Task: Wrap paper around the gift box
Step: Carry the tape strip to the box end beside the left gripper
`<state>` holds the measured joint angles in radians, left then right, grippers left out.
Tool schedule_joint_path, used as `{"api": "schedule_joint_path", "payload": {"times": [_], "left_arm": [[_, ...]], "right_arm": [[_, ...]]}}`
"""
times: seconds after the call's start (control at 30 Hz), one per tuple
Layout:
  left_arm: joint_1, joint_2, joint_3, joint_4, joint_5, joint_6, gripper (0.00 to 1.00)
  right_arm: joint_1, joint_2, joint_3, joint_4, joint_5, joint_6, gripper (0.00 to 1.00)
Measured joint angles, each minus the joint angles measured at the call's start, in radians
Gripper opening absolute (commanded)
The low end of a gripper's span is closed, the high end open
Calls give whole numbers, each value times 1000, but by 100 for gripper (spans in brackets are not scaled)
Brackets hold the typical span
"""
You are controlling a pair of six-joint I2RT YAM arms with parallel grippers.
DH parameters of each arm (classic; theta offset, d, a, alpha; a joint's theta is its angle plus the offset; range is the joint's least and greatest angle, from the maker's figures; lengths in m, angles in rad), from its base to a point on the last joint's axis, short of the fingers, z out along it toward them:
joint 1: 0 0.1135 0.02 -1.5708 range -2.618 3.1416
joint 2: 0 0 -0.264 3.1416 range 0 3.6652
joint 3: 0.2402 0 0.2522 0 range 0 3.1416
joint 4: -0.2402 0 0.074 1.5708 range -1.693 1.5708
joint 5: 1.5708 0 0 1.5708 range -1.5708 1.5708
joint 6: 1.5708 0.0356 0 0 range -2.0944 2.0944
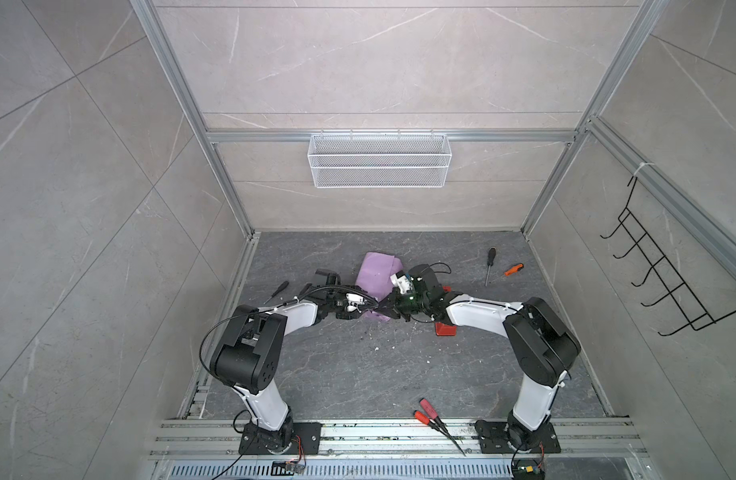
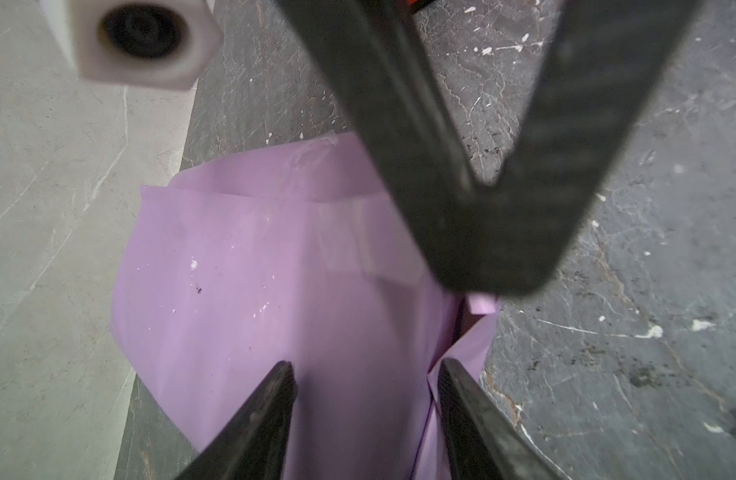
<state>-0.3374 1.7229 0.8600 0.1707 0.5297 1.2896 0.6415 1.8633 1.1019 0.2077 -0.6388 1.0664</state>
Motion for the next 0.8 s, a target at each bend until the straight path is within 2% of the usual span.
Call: {"api": "schedule_joint_path", "payload": {"times": [0.43, 0.8], "left_arm": [[0, 0, 0, 1, 1, -7, 58], [0, 1, 0, 2, 1, -7, 58]], "right_arm": [[25, 46, 21, 21, 99, 70, 0], [25, 57, 18, -39, 150, 108, 0]]}}
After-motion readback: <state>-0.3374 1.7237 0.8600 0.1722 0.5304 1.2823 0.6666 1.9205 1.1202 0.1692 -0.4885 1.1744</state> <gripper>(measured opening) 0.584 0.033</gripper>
